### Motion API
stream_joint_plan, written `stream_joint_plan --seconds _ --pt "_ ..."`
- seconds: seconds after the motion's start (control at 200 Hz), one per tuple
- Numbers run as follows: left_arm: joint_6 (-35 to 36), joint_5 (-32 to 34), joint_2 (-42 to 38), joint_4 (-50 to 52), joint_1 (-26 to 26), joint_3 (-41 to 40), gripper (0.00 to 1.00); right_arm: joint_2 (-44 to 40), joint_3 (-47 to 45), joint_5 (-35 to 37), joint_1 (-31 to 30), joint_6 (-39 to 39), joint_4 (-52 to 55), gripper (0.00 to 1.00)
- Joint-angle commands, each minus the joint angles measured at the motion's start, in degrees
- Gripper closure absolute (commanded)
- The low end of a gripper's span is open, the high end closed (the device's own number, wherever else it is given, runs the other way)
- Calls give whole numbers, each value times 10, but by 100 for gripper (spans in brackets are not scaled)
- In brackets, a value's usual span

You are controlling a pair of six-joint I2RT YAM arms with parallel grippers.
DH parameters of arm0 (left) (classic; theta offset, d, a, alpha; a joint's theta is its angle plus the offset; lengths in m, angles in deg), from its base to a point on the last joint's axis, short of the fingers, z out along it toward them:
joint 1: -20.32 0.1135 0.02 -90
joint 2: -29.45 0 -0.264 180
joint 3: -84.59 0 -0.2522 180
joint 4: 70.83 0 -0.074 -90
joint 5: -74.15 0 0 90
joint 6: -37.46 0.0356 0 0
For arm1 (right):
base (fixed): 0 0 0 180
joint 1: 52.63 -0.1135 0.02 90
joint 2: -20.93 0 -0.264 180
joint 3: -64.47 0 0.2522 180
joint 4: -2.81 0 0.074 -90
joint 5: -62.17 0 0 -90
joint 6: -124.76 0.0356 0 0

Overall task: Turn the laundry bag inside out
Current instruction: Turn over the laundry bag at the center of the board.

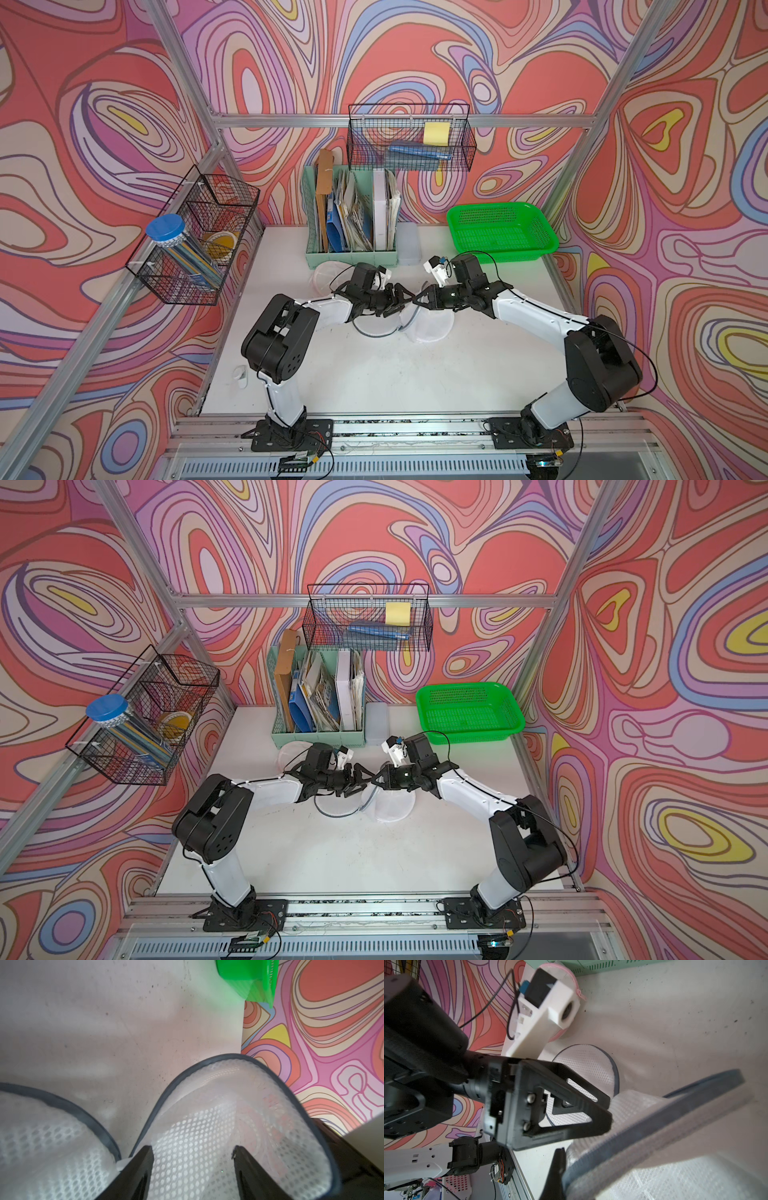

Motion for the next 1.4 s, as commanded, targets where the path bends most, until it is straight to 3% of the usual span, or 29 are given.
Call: stream_joint_plan --seconds 0.0,0.205,0.375,0.706,0.931,1.121,1.331,1.396 --pt "18 -8 31 20 -8 13 33 -7 -3 -10 3 4 -18 100" --pt "-28 -31 58 -61 -21 10 50 -16 -7 -1 3 4 -15 100" --pt "-83 -29 69 -143 -26 -10 100 -23 -9 7 4 1 -8 100" --pt "-35 35 -7 -40 5 -28 100 -61 -37 31 23 -5 10 100" --pt "29 81 -64 85 34 -12 100 -85 -79 81 46 -21 39 100" --pt "53 125 -102 134 46 -8 100 -82 -115 140 52 -24 55 100" --pt "72 136 -121 146 34 8 100 -49 -137 132 51 -4 21 100" --pt "86 127 -121 149 28 16 100 -39 -136 127 51 -1 16 81"
